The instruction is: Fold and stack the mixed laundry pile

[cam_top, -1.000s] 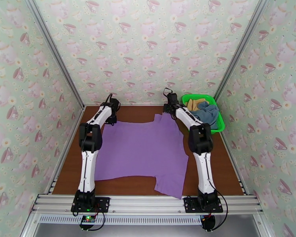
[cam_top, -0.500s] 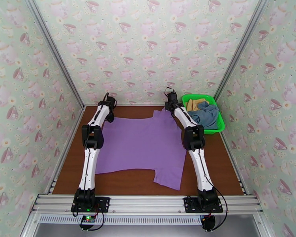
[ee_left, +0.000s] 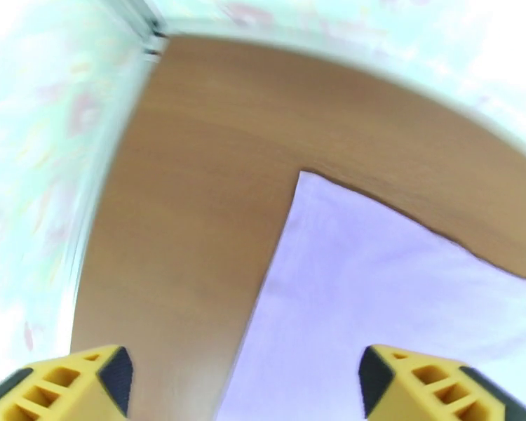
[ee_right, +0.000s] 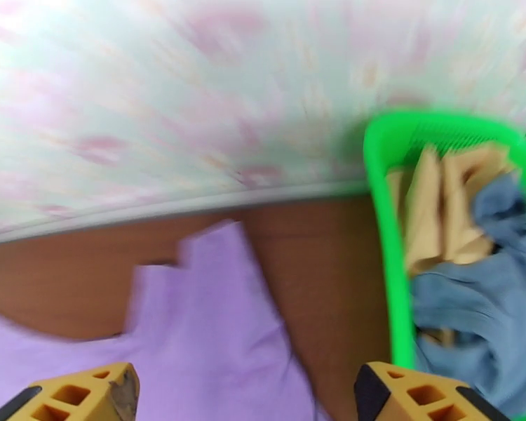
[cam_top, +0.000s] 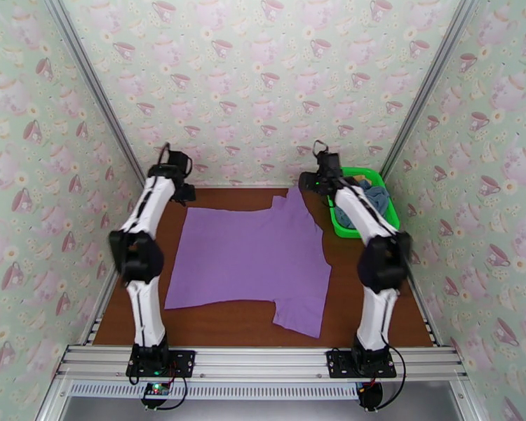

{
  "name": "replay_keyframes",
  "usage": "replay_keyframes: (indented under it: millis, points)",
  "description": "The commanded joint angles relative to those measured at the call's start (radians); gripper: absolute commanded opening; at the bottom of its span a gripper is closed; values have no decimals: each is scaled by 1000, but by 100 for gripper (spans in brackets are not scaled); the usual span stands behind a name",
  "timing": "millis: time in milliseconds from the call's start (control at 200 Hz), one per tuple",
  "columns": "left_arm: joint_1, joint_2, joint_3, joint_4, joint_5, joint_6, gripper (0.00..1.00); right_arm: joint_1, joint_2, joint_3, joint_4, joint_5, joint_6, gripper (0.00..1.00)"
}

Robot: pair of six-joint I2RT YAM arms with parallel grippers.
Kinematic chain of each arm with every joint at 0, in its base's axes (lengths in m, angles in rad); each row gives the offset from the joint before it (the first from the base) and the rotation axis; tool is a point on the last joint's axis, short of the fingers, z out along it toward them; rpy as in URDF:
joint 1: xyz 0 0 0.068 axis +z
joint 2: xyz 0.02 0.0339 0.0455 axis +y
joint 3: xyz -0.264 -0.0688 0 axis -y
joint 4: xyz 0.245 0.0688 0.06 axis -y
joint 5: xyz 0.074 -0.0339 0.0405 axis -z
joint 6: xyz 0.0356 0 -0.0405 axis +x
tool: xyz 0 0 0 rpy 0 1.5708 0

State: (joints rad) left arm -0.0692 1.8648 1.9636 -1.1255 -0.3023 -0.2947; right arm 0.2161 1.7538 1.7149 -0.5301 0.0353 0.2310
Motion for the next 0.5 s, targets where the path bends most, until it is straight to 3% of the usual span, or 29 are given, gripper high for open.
replay_keyframes:
  millis: [0,85,215,356,496]
  points:
    - [0,-230,-346,-22,158,-139,72,12,-274,-263,-6,-118,14,87]
    - [0,-431,-655,73,290,-226,68,35,-470,-432,-19,-137,48,89]
    - [-1,-673,-1023,167,414,-377,61,92,-645,-612,-51,-206,62,91]
    - [-1,-801,-1211,160,395,-480,57,142,-728,-722,-60,-205,72,90]
    - [2,-810,-1305,188,378,-548,55,157,-720,-802,-24,-248,76,89]
